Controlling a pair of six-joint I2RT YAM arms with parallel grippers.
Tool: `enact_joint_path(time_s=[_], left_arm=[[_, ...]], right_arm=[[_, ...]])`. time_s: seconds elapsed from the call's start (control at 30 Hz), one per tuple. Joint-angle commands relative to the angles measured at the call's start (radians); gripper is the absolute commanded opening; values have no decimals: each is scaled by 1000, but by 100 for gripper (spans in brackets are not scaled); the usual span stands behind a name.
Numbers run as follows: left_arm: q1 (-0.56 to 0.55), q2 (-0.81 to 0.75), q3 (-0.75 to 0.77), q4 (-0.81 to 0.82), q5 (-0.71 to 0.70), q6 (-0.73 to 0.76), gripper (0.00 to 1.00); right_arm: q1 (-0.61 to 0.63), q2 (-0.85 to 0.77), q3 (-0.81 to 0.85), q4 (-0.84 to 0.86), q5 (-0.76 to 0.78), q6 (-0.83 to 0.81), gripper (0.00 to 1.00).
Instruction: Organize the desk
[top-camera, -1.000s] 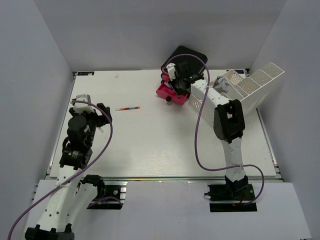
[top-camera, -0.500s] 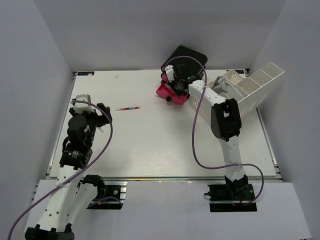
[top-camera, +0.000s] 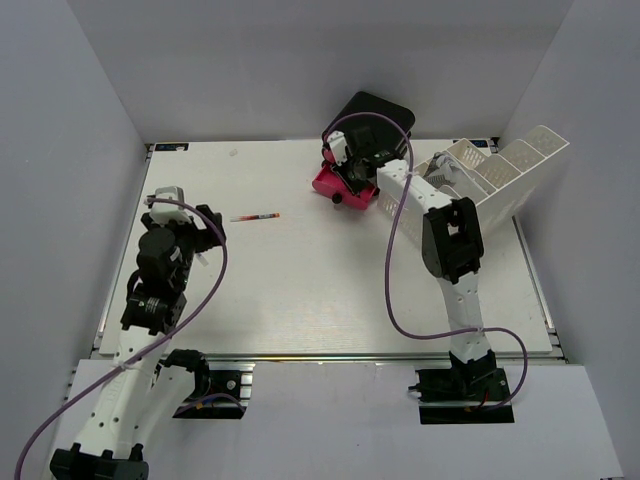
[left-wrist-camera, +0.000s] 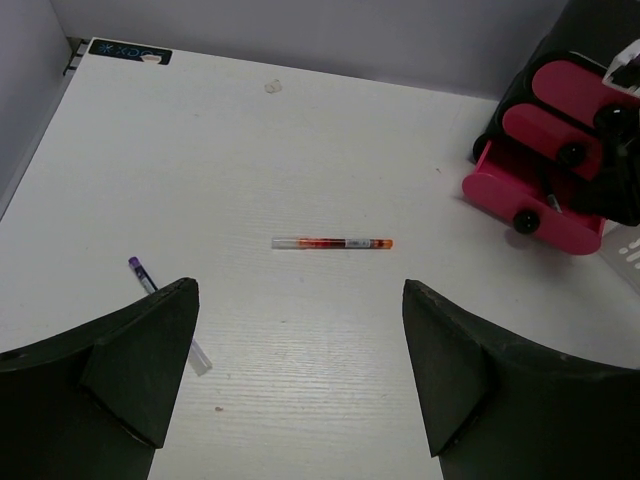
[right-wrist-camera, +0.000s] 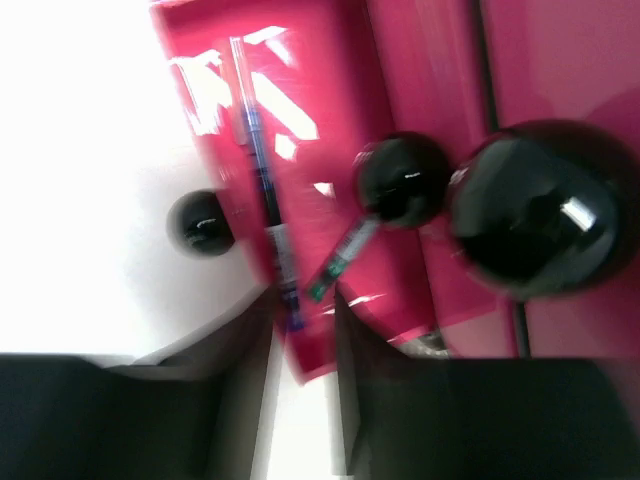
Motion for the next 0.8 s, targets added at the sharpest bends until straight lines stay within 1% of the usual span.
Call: enact_joint_path(time_s=[0.0,0.03,0.07,0.1,0.13,0.17,0.2,0.23,0.27,0.3,0.37,0.4,0.43,0.47,0.5,0.53,0.67,0.77], left_arm=[[-5,37,-12,24,31,2,91],[-5,55,-14,27,46,-12,88],[-5,73,-14,29,52,-18,86],[-5,119,-12,29,62,-23,81],[-5,145,-5,15,72,-32,65],[-5,190,8,9,79,-59,50],[4,207,5,9,73,-70,37],[5,221,2,10,63,-94,17],[5,236,6,3,30,-111,7],[5,277,14,-11,16,-127,0],[23,335,55,-65,5,-162,0],[23,406,95,-114,5,-190,2],[35,440,112,-134,11,-199,10],[55,470,127,-148,34,-213,27],[67,528,153,-172,42,-227,36],[78,555,166,-182,51,-231,51],[162,664,264,-246,88,-244,63],[202,730,336,-312,103,-244,66]], right_arm=[[2,-162,23,-65,-205,-17,22],[-1,-199,2,-81,-300,-30,12],[-8,-239,-70,-95,-412,-44,1],[-8,-331,-124,-100,-606,-70,0],[-10,-385,-191,-80,-693,-70,0],[-11,-485,-357,5,-835,-41,0],[-11,-529,-436,50,-881,-20,0],[-8,-572,-504,87,-907,-8,0],[-2,-641,-564,148,-922,-3,5],[-2,-672,-651,170,-921,-7,21],[-8,-754,-699,163,-900,-52,27],[-10,-778,-736,164,-893,-75,36],[-14,-804,-753,163,-893,-87,39],[-14,-851,-765,154,-884,-99,42],[-16,-870,-787,160,-887,-92,45],[-18,-906,-799,187,-893,-78,47],[-34,-965,-816,184,-922,-80,48],[-60,-991,-830,193,-958,-63,47]])
